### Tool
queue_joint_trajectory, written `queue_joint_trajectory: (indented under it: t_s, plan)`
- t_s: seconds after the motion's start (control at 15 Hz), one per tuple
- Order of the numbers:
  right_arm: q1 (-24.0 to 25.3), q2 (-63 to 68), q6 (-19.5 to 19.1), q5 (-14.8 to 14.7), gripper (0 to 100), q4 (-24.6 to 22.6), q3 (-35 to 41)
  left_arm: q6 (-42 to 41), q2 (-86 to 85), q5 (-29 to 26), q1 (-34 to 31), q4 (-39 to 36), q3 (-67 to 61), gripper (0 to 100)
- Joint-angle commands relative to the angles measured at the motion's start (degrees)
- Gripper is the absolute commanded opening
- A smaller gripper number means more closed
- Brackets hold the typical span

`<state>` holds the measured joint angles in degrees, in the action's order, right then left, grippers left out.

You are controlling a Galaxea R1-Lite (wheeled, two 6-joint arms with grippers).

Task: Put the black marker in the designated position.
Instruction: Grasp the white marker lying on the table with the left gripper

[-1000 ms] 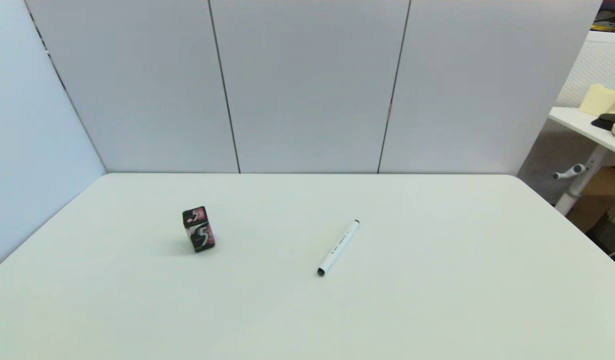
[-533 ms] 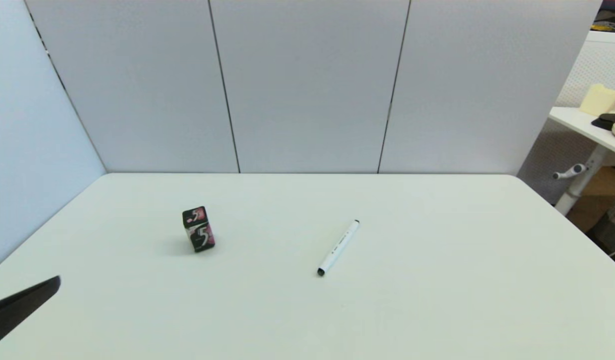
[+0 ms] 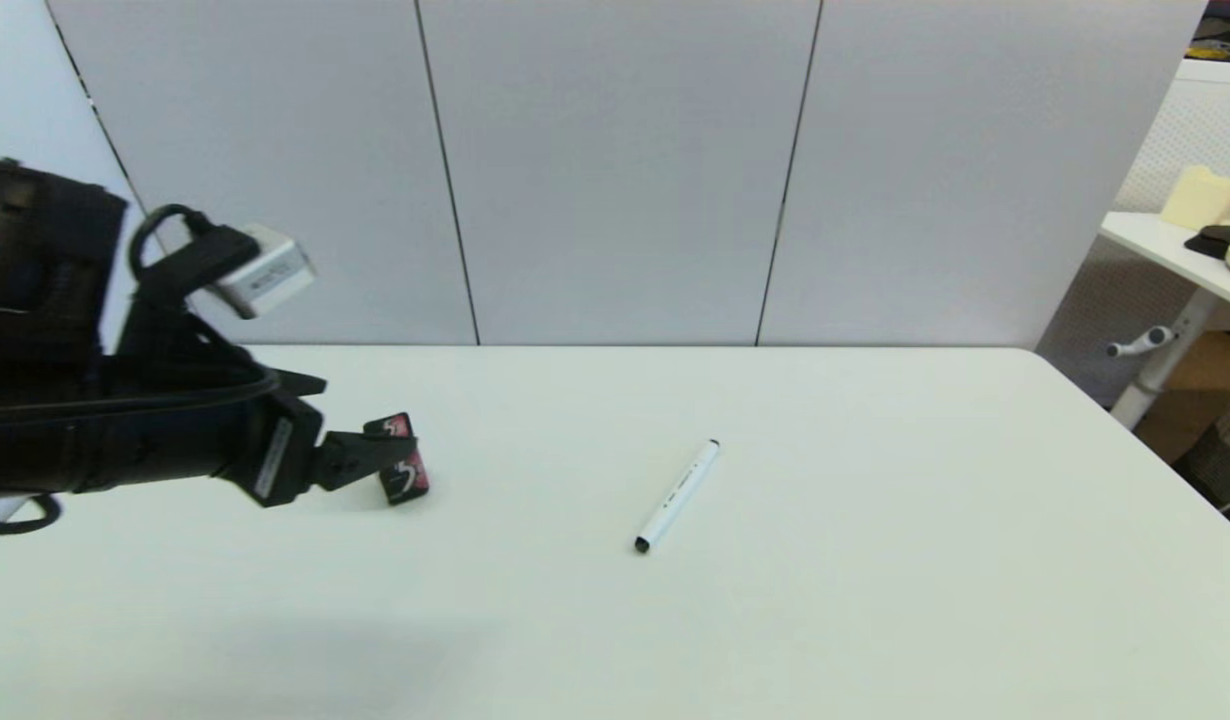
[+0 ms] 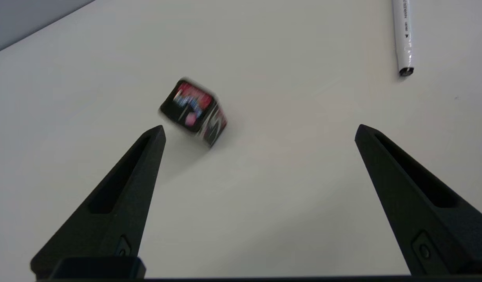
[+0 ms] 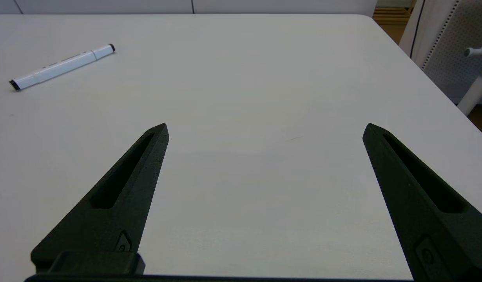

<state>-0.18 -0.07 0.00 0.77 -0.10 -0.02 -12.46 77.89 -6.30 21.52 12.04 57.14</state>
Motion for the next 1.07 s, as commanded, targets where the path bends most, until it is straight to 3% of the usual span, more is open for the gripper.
queue_joint_trajectory:
  t_s: [0.07, 0.47, 1.07]
  plan:
    - [0.0, 0.1, 0.0, 0.0, 100, 0.0, 0.0, -0.4, 16.6, 0.0, 8.2, -2.1, 8.6, 100]
    - [0.0, 0.1, 0.0, 0.0, 100, 0.0, -0.1, 0.1, 29.6, 0.3, 15.2, 0.9, 22.8, 100]
    - [0.0, 0.1, 0.0, 0.0, 100, 0.0, 0.0, 0.4, 42.7, 0.2, 16.5, 3.2, 35.4, 100]
